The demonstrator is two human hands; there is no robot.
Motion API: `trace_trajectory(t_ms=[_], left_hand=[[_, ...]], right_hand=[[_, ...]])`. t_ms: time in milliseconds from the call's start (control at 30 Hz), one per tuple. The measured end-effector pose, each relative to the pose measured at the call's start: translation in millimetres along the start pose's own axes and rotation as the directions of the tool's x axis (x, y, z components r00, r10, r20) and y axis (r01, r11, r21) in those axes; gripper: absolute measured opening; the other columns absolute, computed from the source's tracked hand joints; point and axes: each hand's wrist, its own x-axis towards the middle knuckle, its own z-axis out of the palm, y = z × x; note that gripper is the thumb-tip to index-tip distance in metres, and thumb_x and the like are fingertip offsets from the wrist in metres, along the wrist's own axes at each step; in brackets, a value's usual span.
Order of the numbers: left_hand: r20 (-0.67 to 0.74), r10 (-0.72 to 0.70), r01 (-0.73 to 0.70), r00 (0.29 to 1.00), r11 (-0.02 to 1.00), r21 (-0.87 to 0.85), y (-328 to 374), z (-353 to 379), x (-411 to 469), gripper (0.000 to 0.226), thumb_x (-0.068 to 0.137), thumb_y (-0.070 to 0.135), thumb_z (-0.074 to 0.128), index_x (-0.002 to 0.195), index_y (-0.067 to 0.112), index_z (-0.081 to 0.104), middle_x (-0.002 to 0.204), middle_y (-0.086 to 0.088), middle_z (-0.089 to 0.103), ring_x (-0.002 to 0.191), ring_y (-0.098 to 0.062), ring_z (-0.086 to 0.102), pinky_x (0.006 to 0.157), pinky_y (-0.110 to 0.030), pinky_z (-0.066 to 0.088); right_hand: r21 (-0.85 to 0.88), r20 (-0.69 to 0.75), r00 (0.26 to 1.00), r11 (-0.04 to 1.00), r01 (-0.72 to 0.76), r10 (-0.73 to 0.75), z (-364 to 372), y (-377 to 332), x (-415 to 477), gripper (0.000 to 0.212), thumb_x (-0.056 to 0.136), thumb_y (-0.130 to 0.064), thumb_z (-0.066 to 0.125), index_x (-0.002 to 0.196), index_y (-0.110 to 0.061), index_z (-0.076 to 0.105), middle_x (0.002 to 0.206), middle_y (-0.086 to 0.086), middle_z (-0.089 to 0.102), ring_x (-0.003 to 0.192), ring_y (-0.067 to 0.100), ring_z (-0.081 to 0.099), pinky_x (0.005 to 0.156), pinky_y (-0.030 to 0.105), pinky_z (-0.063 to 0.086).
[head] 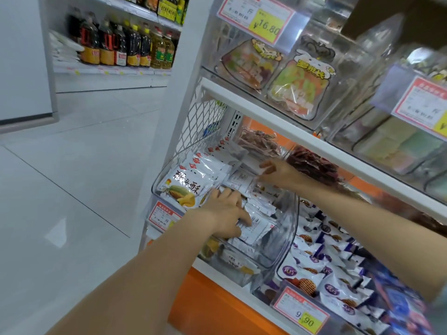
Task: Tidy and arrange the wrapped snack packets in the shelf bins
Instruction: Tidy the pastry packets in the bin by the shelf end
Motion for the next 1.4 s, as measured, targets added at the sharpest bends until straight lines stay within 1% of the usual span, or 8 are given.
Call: trace_trajectory(t_ms=[133,267,467,567,633,1000,1267,1400], left_hand=[[0.027,-0.018,0.018,0.999,1.000,0.009,4.3,1.7,8.4,0.041,0.093,0.035,0.049,0.133,0.041,0.045,0.131,-0.003,0.030,0.126,-0.023,0.021,0.104,-0.037,0.015],[0.053,-0.026,0.025,0.998,1.000,0.010,4.7,0.6,13.1,0.041,0.092,0.038,0.051,0.133,0.042,0.045,0.134,-0.003,0.029,0.129,-0.024,0.020,0.105,-0.039,0.014],[0.167,-0.032,0.032,0.986,0.999,0.004,2.0,-5.1,12.5,0.052,0.086,0.054,0.056,0.134,0.045,0.041,0.134,-0.002,0.031,0.130,-0.025,0.019,0.109,-0.041,0.014],[0.222,-0.045,0.043,0.974,0.999,0.013,3.1,-9.7,10.3,0.066,0.080,0.059,0.060,0.139,0.045,0.033,0.136,-0.004,0.030,0.130,-0.026,0.020,0.108,-0.039,0.019],[0.248,-0.050,0.050,0.967,0.999,0.005,3.6,-13.2,8.6,0.072,0.077,0.059,0.063,0.140,0.045,0.030,0.137,-0.003,0.029,0.131,-0.025,0.020,0.108,-0.038,0.021],[0.314,-0.079,0.082,0.946,0.997,0.003,4.8,-21.6,4.5,0.076,0.073,0.060,0.066,0.139,0.049,0.030,0.141,0.001,0.027,0.133,-0.021,0.019,0.112,-0.039,0.019],[0.270,-0.001,0.012,0.963,0.999,-0.039,4.0,-15.1,8.1,0.009,0.075,0.041,0.071,0.079,0.040,0.063,0.124,0.011,0.037,0.119,-0.014,0.027,0.106,-0.036,0.021],[0.229,0.033,-0.001,0.973,0.990,-0.140,2.4,-14.5,7.3,0.017,0.076,0.035,0.073,0.065,0.036,0.061,0.117,0.016,0.038,0.112,-0.006,0.027,0.096,-0.027,0.017]], right_hand=[[-0.202,0.151,0.989,0.979,0.026,0.005,19.2,-13.4,9.4,0.081,0.078,-0.051,0.068,0.143,-0.013,0.035,0.144,0.003,0.042,0.127,0.019,0.044,0.102,0.027,0.037],[-0.222,0.113,0.994,0.975,0.015,0.010,24.0,-17.7,16.1,0.083,0.077,-0.043,0.074,0.144,-0.012,0.036,0.149,0.005,0.037,0.133,0.021,0.038,0.099,0.022,0.033],[-0.079,0.100,0.995,0.997,-0.018,0.026,18.9,-19.8,11.8,0.074,0.076,-0.034,0.077,0.135,-0.003,0.045,0.138,0.010,0.047,0.119,0.021,0.048,0.088,0.021,0.042],[0.063,-0.028,0.998,0.996,0.060,-0.058,8.7,-17.1,2.5,0.027,0.077,-0.025,0.078,0.093,-0.017,0.057,0.090,-0.003,0.055,0.080,0.012,0.052,0.066,0.026,0.046],[0.178,-0.124,0.989,0.979,0.096,-0.074,-0.7,-12.8,-8.4,0.026,0.076,-0.018,0.078,0.087,-0.013,0.055,0.075,-0.007,0.046,0.068,0.008,0.046,0.061,0.023,0.043],[0.113,-0.114,0.987,0.986,0.123,-0.110,-21.8,11.9,-73.8,0.028,0.071,-0.024,0.080,0.088,-0.023,0.058,0.085,-0.007,0.059,0.081,0.013,0.056,0.067,0.022,0.041],[-0.011,-0.110,0.980,0.986,0.166,-0.166,-5.4,17.7,-69.6,0.033,0.069,-0.035,0.081,0.083,-0.022,0.054,0.083,0.004,0.064,0.073,0.022,0.057,0.066,0.034,0.044],[-0.039,-0.130,0.977,0.985,0.167,-0.171,-3.9,18.6,-68.6,0.033,0.072,-0.035,0.079,0.083,-0.025,0.050,0.075,-0.007,0.054,0.071,0.013,0.049,0.066,0.030,0.040]])
